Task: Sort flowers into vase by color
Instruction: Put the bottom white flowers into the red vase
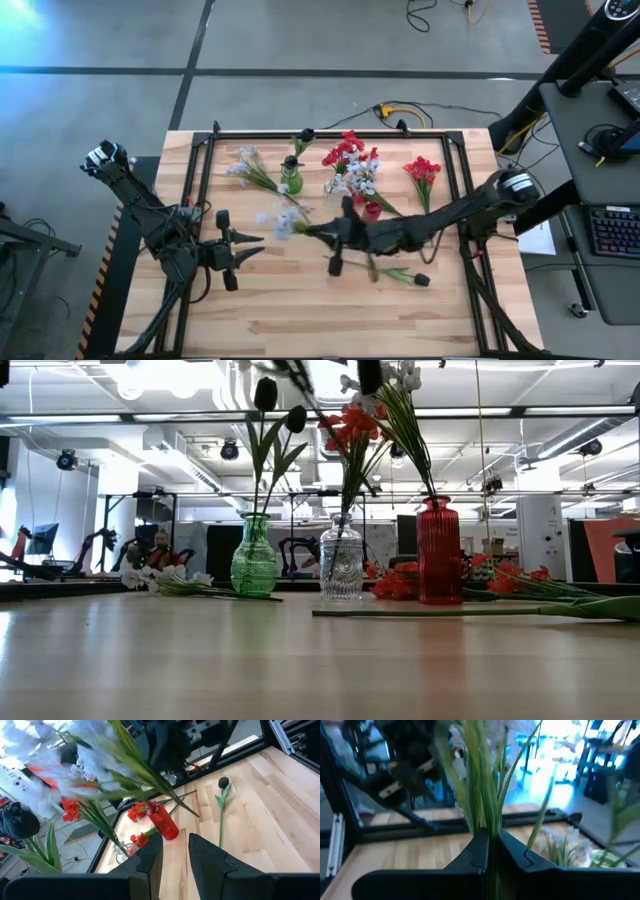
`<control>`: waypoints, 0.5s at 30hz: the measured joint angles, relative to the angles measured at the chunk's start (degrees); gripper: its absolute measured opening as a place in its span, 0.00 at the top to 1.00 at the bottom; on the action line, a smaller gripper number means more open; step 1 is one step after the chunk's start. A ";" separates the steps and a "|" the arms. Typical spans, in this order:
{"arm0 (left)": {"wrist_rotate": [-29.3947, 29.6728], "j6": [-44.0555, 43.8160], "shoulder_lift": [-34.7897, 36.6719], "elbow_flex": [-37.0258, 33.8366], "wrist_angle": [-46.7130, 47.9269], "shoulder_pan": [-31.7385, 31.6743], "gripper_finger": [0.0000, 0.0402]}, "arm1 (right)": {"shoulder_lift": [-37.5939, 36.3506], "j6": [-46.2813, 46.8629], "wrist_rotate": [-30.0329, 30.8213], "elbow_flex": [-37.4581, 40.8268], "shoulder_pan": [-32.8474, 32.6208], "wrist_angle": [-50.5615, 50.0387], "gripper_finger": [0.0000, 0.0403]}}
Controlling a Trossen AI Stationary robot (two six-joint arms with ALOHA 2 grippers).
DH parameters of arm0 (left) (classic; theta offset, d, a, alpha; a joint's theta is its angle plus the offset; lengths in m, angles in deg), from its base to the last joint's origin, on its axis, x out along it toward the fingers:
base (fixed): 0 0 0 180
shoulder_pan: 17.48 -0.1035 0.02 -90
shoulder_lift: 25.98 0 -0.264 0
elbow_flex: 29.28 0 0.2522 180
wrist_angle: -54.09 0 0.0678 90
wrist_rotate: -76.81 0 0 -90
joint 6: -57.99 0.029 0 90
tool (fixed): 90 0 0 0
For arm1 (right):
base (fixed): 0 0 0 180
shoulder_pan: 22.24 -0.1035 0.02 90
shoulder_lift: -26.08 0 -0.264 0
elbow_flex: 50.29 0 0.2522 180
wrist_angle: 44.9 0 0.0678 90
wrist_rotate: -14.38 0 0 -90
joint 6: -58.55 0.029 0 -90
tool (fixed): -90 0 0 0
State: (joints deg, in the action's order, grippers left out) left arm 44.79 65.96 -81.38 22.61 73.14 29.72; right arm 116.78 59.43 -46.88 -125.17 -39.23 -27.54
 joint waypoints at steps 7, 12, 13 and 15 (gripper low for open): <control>-0.01 0.04 0.00 0.00 0.03 0.00 0.81 | -6.89 -4.56 2.09 13.27 -0.02 19.68 0.97; -0.02 0.04 -0.02 0.00 -0.09 0.00 0.81 | -9.39 -9.73 2.05 20.04 -0.02 33.90 0.97; 0.00 0.05 -0.02 0.00 0.01 0.00 0.81 | -9.95 -10.45 2.05 21.02 -0.11 35.60 0.97; -0.02 0.04 -0.02 0.00 -0.08 0.00 0.81 | -10.64 -11.35 1.67 21.63 -0.28 37.17 0.97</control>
State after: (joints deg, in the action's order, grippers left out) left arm 44.77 66.00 -81.40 22.60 73.06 29.72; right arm 106.14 48.08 -45.21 -103.54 -39.51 9.62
